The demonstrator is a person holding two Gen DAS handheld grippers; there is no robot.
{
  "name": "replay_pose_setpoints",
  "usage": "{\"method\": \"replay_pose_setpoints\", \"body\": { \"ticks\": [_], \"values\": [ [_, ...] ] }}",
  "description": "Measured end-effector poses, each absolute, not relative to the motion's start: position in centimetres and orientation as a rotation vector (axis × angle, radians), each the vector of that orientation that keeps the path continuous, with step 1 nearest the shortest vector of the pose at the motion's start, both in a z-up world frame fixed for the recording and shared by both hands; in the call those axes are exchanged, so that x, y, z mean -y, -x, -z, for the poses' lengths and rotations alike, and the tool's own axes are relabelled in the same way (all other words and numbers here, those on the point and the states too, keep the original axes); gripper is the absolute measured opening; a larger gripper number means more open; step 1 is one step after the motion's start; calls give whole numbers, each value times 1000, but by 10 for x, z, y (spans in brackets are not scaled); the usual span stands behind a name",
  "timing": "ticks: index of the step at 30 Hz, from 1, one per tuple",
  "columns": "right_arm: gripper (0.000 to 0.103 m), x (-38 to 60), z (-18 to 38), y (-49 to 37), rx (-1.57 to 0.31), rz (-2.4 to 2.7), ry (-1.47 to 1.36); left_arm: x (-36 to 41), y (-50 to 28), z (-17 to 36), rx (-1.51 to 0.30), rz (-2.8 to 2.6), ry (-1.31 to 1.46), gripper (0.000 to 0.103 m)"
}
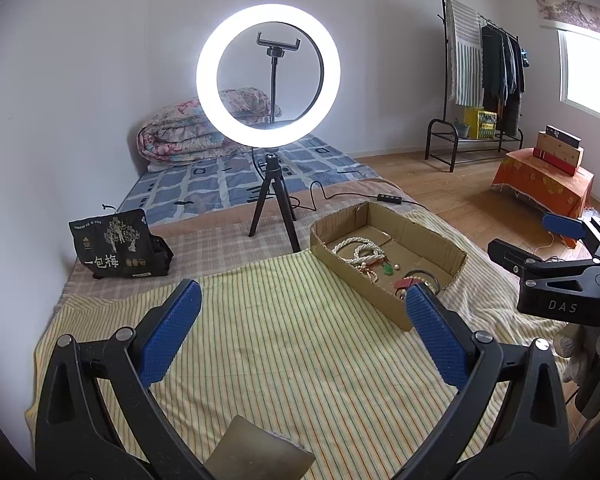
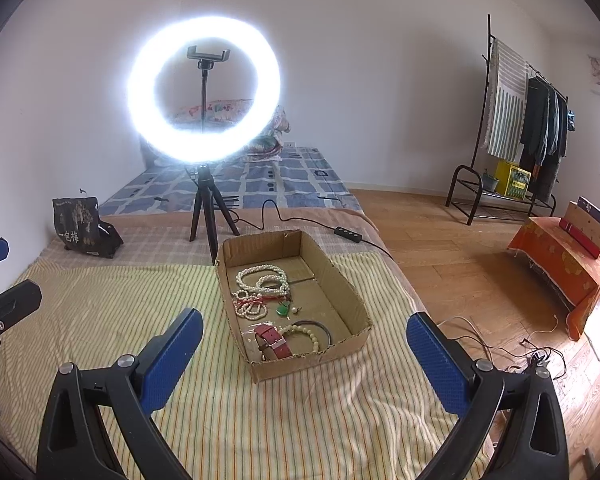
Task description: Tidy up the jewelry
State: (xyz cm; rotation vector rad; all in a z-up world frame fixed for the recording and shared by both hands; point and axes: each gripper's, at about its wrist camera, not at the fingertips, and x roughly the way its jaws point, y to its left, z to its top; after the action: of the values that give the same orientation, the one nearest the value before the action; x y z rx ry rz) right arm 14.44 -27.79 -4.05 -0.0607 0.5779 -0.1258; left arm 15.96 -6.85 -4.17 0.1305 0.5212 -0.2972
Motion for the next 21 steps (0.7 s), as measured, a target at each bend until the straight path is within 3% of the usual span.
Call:
{"method": "replay_pose_setpoints", "body": {
  "ticks": [21],
  "values": [
    [103,275,46,-148,-592,123,58,65,-158,44,-525,293,-127,103]
  ]
}}
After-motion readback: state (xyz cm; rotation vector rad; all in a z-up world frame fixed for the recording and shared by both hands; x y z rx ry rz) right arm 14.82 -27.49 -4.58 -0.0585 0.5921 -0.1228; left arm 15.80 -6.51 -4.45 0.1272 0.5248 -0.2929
